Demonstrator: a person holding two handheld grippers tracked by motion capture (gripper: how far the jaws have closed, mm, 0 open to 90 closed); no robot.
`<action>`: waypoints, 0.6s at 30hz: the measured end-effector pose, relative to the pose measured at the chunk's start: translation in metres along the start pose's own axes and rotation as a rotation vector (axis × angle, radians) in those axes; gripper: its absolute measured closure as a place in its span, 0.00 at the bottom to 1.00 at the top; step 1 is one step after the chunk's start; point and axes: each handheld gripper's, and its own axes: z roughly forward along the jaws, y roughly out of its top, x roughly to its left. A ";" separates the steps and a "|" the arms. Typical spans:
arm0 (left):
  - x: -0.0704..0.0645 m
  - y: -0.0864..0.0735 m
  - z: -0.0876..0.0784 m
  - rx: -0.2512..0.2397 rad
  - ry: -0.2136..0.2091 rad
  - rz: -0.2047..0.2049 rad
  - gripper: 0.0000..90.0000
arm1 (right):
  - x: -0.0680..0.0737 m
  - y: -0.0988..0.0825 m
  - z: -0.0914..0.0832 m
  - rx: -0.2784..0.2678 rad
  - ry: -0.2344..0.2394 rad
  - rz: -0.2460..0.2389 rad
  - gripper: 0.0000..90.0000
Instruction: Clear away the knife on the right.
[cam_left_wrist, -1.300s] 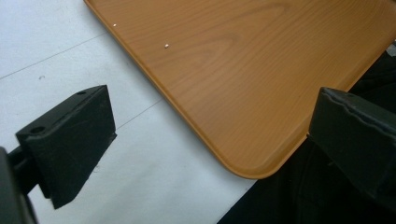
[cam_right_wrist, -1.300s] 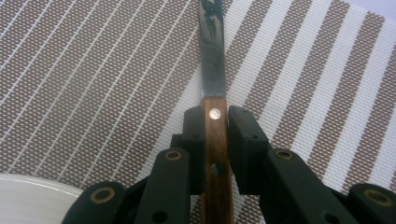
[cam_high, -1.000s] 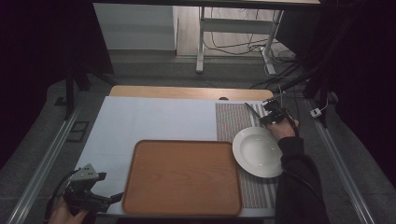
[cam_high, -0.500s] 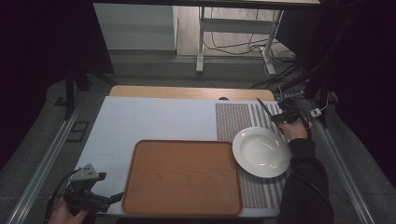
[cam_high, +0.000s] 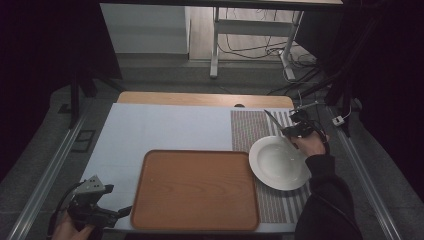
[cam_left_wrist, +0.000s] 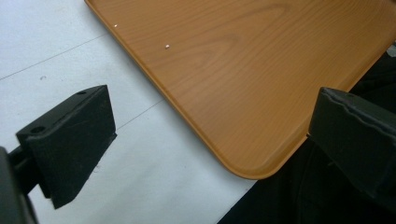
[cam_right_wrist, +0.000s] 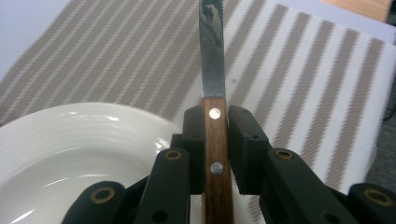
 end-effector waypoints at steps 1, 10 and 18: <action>0.000 0.000 0.000 -0.001 0.000 0.001 0.01 | 0.003 -0.001 -0.001 0.000 0.006 -0.004 0.87; 0.000 0.000 0.000 -0.004 -0.002 0.000 0.01 | 0.037 -0.008 -0.003 -0.006 0.063 -0.046 0.87; 0.000 0.000 0.000 -0.004 -0.001 0.002 0.01 | 0.073 -0.019 -0.003 0.007 0.105 -0.133 0.87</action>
